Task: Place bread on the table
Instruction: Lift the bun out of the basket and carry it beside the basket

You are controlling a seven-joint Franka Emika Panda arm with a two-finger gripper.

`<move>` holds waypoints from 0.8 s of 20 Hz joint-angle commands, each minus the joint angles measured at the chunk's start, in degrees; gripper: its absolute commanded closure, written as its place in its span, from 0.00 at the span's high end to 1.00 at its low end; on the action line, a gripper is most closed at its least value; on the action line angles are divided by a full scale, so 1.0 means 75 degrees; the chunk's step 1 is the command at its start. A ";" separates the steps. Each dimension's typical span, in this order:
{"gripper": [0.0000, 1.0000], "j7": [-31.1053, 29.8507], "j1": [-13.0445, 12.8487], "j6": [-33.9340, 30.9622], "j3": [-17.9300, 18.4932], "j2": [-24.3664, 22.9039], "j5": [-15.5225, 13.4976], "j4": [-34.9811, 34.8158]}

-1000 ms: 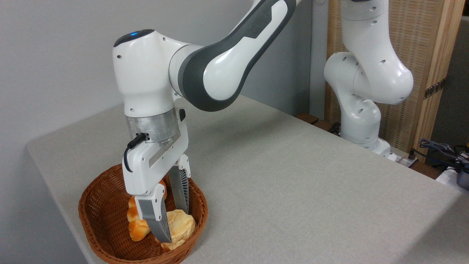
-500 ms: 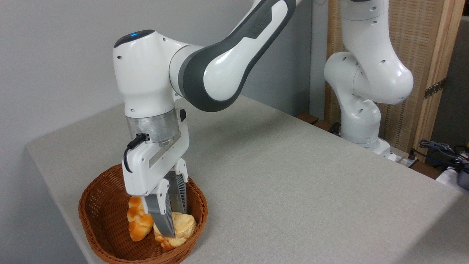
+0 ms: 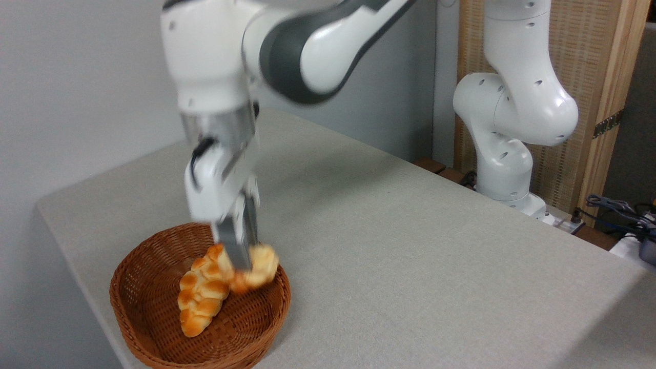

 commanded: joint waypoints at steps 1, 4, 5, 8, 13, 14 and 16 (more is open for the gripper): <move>0.34 -0.1145 0.0032 -0.0759 0.0106 -0.0865 -0.0846 -0.0158; 0.51 -0.2002 0.0032 -0.1098 0.0258 -0.1169 -0.1503 -0.0193; 0.51 -0.2039 0.0008 -0.1321 0.0305 -0.1298 -0.1527 -0.0228; 0.61 -0.2657 -0.0050 -0.2292 0.0399 -0.1650 -0.1563 -0.0334; 1.00 -0.4113 -0.0144 -0.2741 0.0083 -0.1639 -0.1586 -0.0322; 1.00 -0.4125 -0.0144 -0.2741 0.0071 -0.1639 -0.1598 -0.0310; 1.00 -0.4171 -0.0144 -0.2741 0.0071 -0.1639 -0.1598 -0.0287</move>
